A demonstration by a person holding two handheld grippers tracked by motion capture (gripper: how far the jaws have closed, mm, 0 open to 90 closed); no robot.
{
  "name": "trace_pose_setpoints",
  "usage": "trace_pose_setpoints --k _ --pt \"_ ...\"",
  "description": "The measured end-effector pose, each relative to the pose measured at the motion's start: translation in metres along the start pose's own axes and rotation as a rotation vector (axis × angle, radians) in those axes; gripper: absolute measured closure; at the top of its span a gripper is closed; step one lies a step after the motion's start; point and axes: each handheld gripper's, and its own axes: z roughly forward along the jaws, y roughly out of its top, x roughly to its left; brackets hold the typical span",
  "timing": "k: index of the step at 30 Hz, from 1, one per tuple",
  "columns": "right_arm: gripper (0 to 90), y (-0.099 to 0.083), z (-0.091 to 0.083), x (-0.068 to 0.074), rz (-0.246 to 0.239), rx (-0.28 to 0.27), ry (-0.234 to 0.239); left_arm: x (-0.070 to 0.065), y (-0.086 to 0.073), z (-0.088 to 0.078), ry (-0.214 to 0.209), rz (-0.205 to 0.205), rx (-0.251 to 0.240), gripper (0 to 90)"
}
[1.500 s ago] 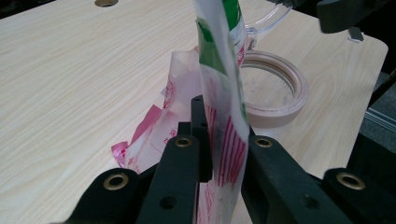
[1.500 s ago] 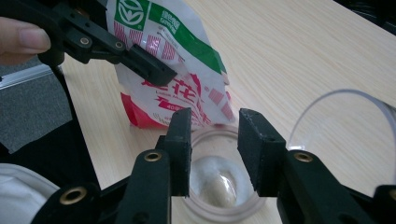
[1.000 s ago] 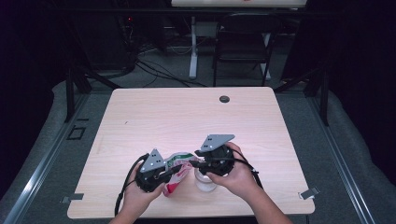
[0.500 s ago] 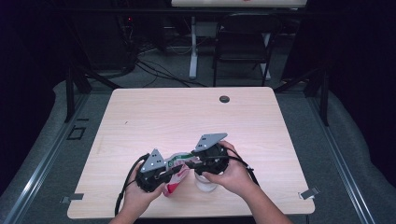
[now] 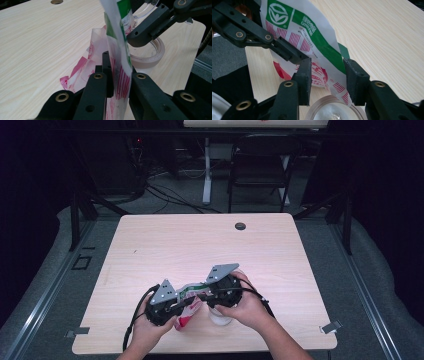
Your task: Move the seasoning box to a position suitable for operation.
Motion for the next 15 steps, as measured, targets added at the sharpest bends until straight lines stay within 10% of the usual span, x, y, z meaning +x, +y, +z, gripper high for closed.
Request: trace_pose_setpoints --k 15 --pt "83.4 -0.0007 -0.0031 -0.0003 -0.004 0.018 -0.011 0.0011 -0.0007 0.0001 0.002 -0.004 -0.008 86.7"
